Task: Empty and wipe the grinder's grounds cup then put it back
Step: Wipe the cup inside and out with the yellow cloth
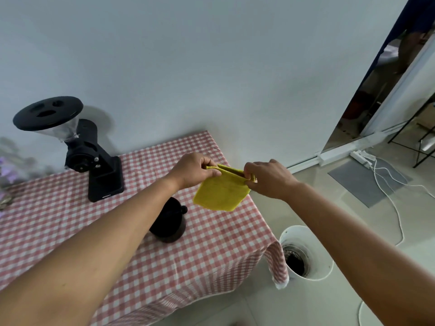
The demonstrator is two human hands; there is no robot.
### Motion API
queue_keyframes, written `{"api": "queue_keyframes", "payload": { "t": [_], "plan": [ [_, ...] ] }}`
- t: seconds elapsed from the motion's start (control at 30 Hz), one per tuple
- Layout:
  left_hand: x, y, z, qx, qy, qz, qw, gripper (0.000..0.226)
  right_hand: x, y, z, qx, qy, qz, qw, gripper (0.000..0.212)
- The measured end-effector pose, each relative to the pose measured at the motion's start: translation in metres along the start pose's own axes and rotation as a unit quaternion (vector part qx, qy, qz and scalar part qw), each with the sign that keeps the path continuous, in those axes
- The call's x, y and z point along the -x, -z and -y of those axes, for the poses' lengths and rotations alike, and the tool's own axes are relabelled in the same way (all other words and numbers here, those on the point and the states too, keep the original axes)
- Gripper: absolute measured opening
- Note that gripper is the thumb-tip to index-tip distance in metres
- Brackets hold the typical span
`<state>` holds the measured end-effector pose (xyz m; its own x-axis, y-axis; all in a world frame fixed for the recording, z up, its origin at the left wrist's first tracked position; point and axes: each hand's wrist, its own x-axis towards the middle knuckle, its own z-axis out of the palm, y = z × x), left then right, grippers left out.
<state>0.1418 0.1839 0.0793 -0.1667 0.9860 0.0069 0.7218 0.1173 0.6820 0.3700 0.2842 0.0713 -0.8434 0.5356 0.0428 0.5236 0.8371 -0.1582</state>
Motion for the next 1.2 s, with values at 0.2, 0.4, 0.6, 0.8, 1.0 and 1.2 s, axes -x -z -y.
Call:
{"api": "queue_keyframes", "payload": {
  "t": [0.2,0.4,0.6,0.8,1.0,1.2],
  "plan": [
    [0.007,-0.012,0.011,0.002,0.010,0.004,1.000,0.004,0.005,-0.021,0.012,0.005,0.046,0.056,0.997,0.019],
    [0.007,-0.014,0.021,0.006,0.037,-0.016,0.999,0.007,0.002,-0.032,0.003,-0.056,0.005,0.060,0.997,0.026],
    [0.010,-0.023,0.028,0.045,0.090,-0.040,0.994,0.012,0.001,-0.040,-0.021,-0.074,0.005,0.058,0.996,0.022],
    [0.022,-0.040,0.024,0.138,0.127,-0.050,0.981,0.020,0.003,-0.039,-0.043,-0.304,-0.102,0.018,0.947,0.019],
    [0.046,-0.072,0.019,0.335,0.197,0.026,0.921,0.029,0.009,-0.043,-0.071,-0.448,-0.112,0.121,0.879,0.031],
    [0.048,-0.117,0.039,0.397,0.310,0.009,0.864,0.031,-0.012,-0.098,-0.077,-0.390,-0.177,0.183,0.885,0.037]
  ]
}}
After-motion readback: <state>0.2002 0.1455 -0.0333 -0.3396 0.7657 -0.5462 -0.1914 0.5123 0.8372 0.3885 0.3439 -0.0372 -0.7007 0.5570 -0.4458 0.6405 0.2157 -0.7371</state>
